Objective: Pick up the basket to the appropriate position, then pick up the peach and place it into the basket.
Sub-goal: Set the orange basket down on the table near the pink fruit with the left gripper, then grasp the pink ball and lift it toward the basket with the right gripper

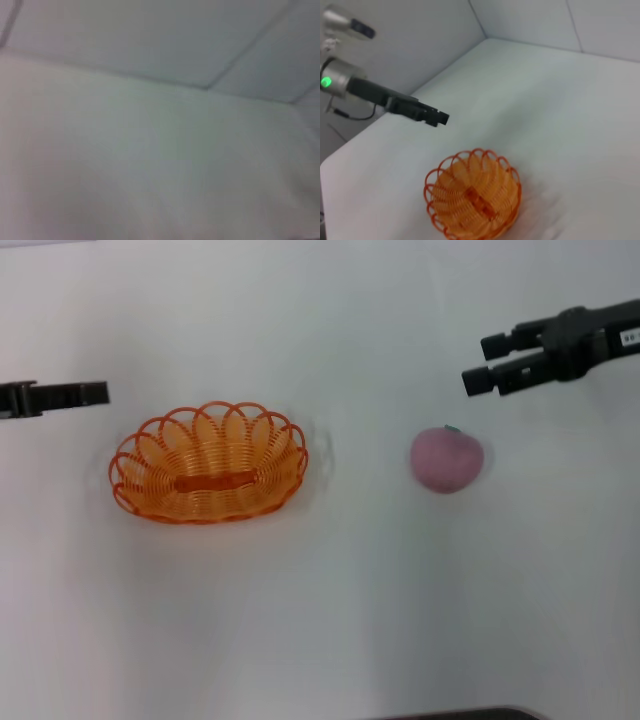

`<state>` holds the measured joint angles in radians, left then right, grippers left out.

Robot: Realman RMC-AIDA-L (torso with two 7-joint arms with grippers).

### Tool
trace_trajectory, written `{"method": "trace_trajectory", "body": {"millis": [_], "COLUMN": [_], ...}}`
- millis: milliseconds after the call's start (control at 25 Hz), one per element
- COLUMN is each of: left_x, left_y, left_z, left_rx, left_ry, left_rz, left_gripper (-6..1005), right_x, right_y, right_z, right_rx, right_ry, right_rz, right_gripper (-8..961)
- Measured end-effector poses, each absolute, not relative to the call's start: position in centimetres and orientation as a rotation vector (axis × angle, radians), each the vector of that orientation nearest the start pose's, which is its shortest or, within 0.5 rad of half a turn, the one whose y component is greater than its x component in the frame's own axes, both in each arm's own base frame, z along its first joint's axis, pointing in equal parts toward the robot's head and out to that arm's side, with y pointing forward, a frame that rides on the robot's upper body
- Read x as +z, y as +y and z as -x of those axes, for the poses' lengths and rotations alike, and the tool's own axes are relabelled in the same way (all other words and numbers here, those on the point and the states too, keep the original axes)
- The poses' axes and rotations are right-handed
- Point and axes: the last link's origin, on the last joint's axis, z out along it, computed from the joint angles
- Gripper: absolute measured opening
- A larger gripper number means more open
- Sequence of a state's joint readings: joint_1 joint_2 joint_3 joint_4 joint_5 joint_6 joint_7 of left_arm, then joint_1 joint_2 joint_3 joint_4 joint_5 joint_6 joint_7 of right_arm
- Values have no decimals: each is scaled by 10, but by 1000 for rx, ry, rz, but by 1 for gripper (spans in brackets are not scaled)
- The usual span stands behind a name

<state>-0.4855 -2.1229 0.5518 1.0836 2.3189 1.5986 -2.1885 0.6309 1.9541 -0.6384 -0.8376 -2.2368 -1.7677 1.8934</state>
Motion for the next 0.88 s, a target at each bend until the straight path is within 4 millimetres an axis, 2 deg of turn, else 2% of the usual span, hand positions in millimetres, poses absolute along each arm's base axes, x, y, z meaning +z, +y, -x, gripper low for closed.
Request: {"method": "trace_trajectory", "body": {"millis": [120,240,400,680,880], "left_x": [64,65,67,76,77], "left_y": [321,309,295,278,274], "left_z": [273,269,271,276,280], "left_rx": [-570,-606,-614,-670,-680], "left_ry": [-1234,-1069,-928,-849,-854], "left_rz": [2464,2579,2663,2691,2678], "left_gripper": [684,685,687,688,688], "right_x": [77,84,87,58,39], "right_y": [357,363,371,378,384], "right_z": [-244,-234,-223,-214,-204], "right_rx": [394,357,180,-319,-458], "right_ry": [1061,1113,1155,1107,1034], "right_rz": [2770,2742,2718,2737,2722], "right_gripper": [915,915,914,913,912]}}
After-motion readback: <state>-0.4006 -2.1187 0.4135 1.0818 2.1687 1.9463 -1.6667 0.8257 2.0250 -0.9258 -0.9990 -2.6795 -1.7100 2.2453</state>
